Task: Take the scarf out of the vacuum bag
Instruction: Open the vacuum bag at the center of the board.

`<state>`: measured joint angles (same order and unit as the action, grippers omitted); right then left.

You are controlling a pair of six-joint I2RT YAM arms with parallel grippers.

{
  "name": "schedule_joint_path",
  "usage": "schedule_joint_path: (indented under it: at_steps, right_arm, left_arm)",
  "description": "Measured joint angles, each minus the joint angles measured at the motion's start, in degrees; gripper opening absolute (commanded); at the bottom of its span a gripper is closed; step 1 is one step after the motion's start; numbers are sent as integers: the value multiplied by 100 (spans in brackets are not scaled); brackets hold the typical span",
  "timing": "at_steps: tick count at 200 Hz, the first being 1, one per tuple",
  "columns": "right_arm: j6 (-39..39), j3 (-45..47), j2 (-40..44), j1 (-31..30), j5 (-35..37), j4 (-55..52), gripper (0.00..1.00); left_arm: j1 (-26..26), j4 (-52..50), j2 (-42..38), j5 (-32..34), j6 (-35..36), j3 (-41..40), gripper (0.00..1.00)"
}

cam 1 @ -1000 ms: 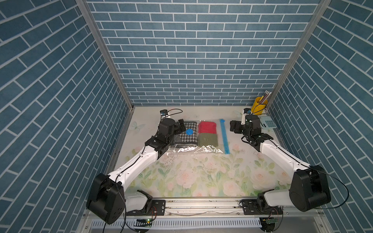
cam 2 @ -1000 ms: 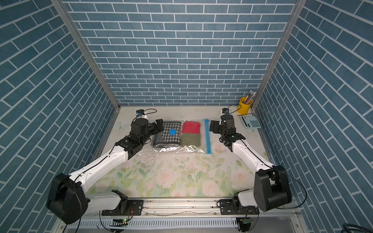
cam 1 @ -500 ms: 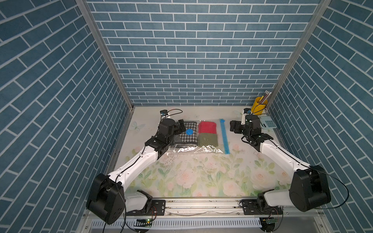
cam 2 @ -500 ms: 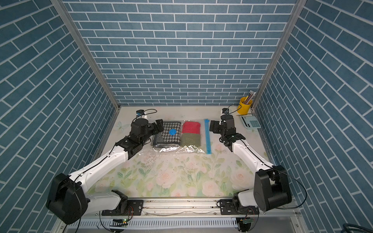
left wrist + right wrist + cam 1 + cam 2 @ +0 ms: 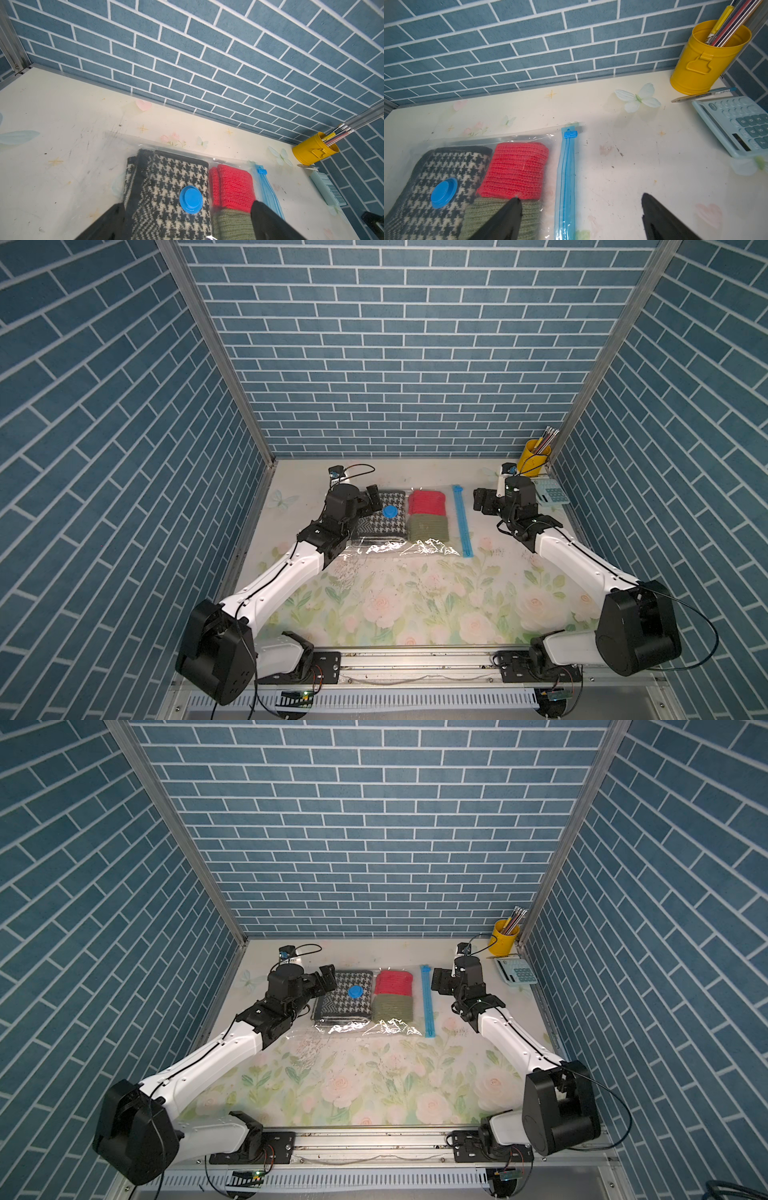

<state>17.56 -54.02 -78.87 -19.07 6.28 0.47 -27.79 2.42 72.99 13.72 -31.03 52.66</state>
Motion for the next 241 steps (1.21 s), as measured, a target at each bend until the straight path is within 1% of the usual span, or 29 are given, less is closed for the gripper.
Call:
schedule_joint_path:
  at_steps: [41, 73, 101, 131, 161, 200, 214, 241]
  right_arm:
    - [0, 0, 0, 0, -11, 0, 93]
    - [15, 0, 0, 0, -363, 17, 94]
    - [76, -140, -79, 57, -702, -33, 93]
    - [210, -765, -717, 127, -1021, -221, 92]
    - [319, -929, -1255, 146, -1161, -487, 92]
    - [321, -929, -1740, 146, -1320, -920, 91]
    - [321, -922, -1779, 146, -1419, -949, 92]
    - [321, -876, -1777, 173, -1676, -846, 92]
  left_arm:
    - [0, -22, 59, 0, -2, 13, 100]
    - [0, -140, 310, -120, -26, 164, 100]
    - [-28, -260, 883, -356, -94, 654, 100]
    - [-245, -533, 1604, -520, -136, 1241, 99]
    - [-463, -881, 2227, -627, -173, 1716, 98]
    - [-476, -1674, 2929, -501, -219, 2450, 98]
    - [-479, -1930, 3169, -413, -221, 2750, 98]
    - [-490, -2256, 3434, -326, -223, 3077, 98]
